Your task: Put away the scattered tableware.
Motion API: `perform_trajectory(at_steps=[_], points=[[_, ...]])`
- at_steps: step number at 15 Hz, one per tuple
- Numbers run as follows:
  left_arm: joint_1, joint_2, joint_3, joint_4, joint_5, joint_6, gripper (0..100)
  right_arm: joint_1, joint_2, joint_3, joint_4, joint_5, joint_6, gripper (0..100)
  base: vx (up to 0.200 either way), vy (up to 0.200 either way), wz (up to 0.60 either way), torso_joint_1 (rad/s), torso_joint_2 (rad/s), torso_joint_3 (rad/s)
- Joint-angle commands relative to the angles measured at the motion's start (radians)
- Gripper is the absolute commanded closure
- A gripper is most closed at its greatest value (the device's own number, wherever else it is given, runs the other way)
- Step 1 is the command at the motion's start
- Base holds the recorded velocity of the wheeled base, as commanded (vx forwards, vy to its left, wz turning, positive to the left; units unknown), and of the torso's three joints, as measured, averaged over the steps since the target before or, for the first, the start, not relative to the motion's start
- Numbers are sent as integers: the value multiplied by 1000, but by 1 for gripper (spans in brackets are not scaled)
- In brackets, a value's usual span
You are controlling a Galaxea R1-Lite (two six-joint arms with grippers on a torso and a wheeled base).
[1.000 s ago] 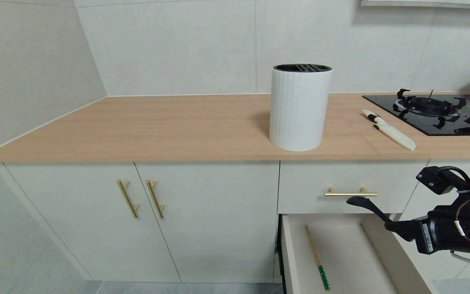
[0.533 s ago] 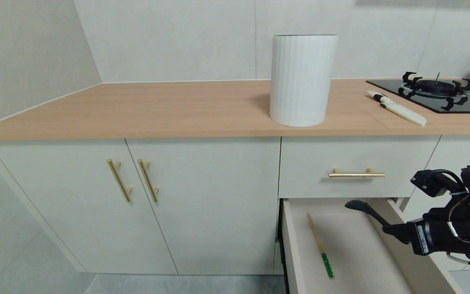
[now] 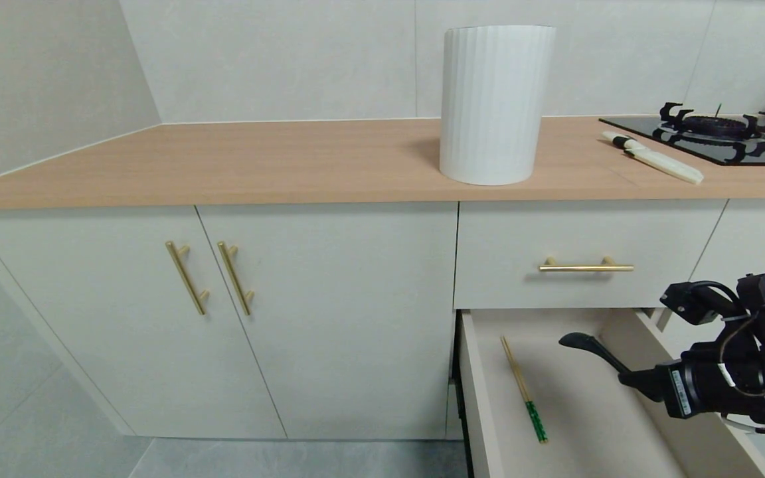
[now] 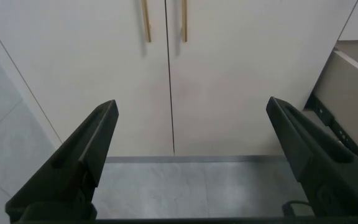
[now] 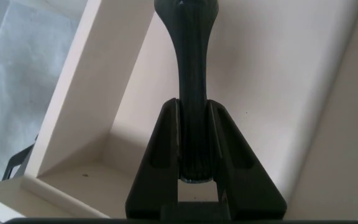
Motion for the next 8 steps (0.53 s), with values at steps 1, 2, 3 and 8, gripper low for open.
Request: perform_trajectory(at_steps=[1,2,3,8], points=[[-1,2,1,0,1,0,0,1,48,-3,-18,-1,0,100,0,0,0,0,0,0],[-1,2,-1,0,0,0,0,0,82,-2,-43,-3,0,100,0,0,0,0,0,0],[-1,2,-1,0,1,0,0,1,133,-6,-76,-12,5,100,0,0,0,0,0,0],[-1,2,-1,0,0,0,0,43,447,-60,-233,-205,157,100,0,0,0,0,0,0]])
